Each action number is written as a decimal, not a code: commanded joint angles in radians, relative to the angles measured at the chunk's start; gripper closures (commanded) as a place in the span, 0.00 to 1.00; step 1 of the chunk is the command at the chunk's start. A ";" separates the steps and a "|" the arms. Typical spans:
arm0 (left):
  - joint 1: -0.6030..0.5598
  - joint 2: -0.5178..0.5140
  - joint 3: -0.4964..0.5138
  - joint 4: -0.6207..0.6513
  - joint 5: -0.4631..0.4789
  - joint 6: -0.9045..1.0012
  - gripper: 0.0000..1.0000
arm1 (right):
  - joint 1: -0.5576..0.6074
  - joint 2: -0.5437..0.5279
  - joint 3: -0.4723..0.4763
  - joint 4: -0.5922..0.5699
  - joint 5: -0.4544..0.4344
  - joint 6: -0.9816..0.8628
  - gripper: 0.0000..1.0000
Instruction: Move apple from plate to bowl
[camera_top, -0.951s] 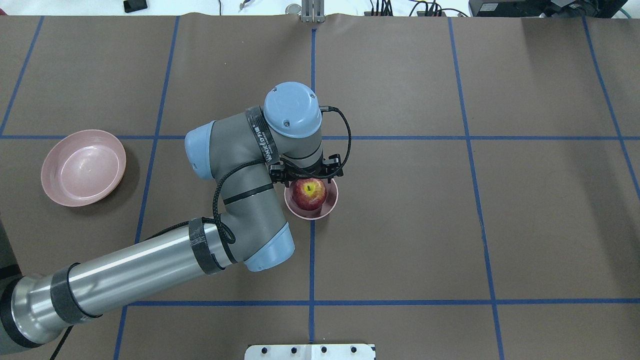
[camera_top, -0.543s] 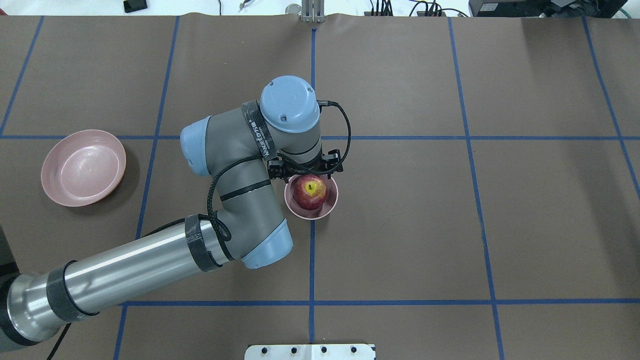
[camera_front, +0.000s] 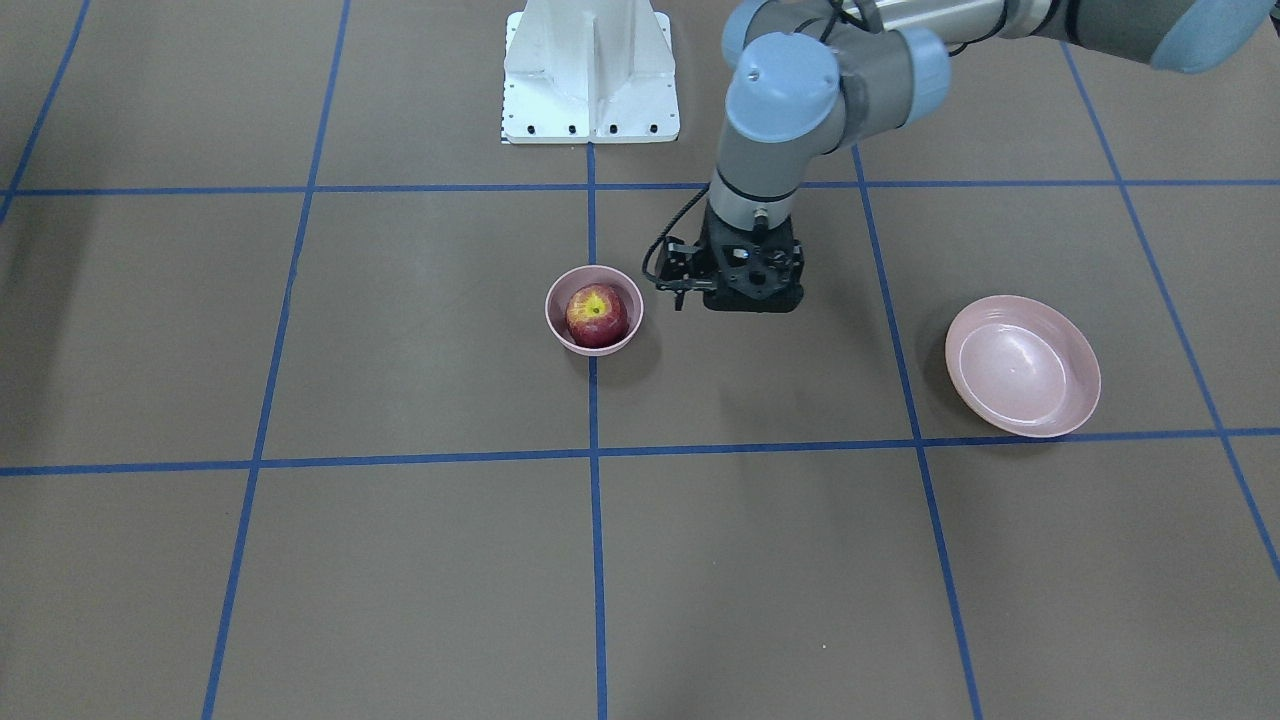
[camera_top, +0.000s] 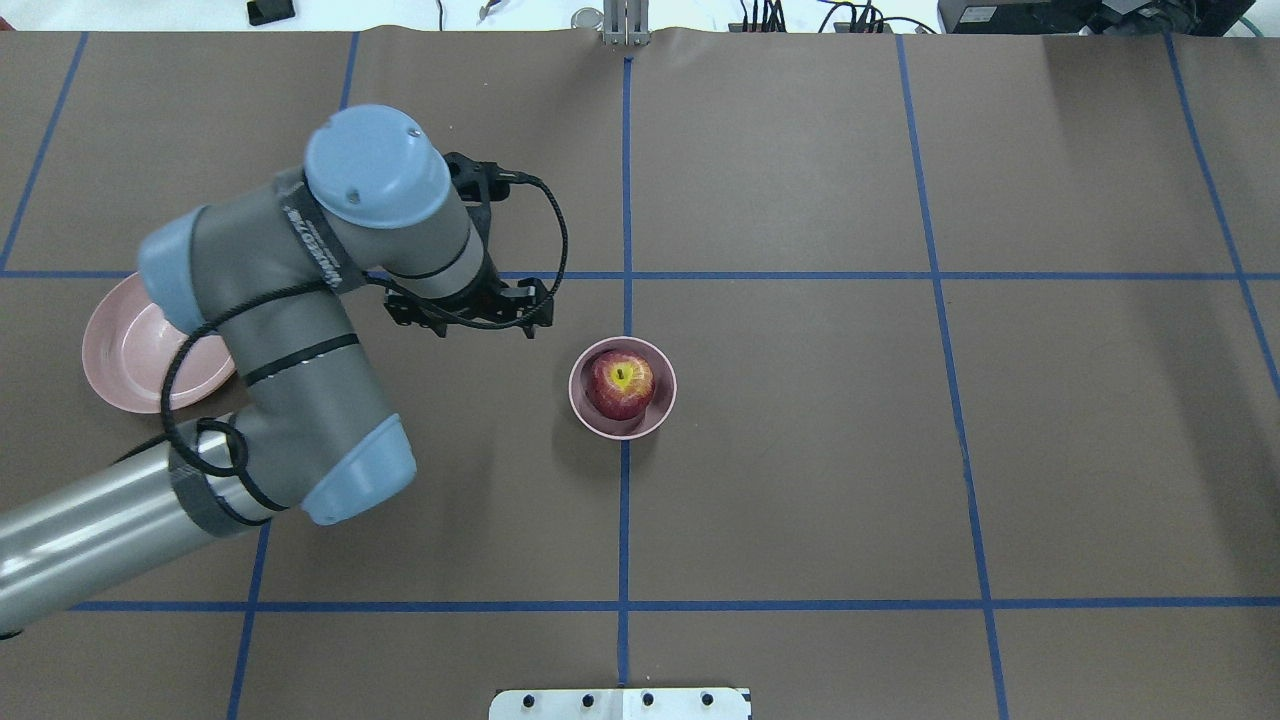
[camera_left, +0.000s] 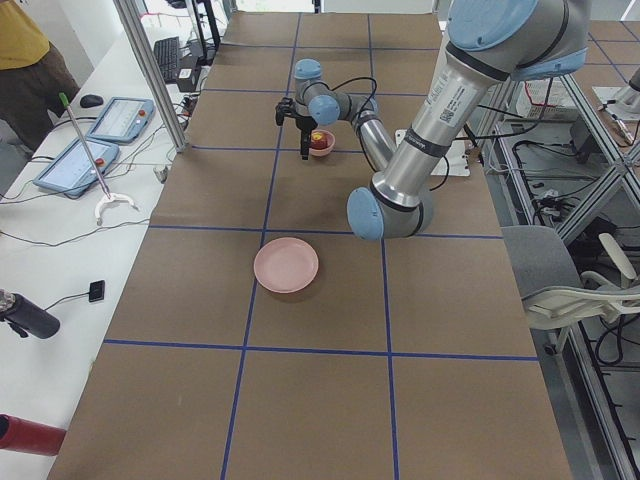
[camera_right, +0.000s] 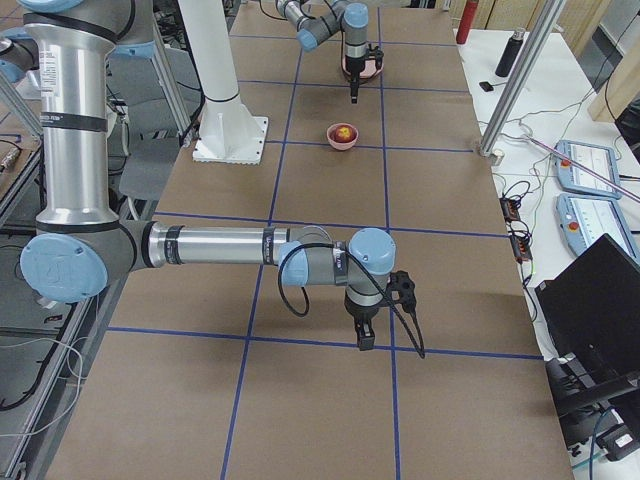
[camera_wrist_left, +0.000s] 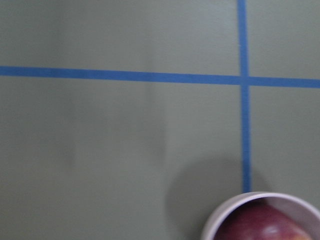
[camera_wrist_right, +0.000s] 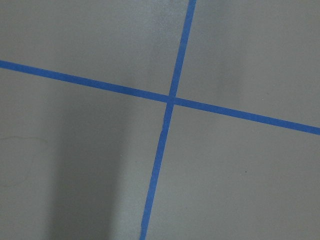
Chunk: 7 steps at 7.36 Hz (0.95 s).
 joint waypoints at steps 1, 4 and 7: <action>-0.183 0.149 -0.070 0.059 -0.117 0.270 0.02 | 0.007 -0.015 -0.005 -0.001 -0.006 0.011 0.00; -0.453 0.366 -0.067 0.047 -0.163 0.612 0.02 | 0.079 -0.029 0.007 -0.001 0.003 0.011 0.00; -0.665 0.510 -0.035 0.056 -0.214 0.883 0.02 | 0.078 -0.027 0.007 0.000 0.003 0.011 0.00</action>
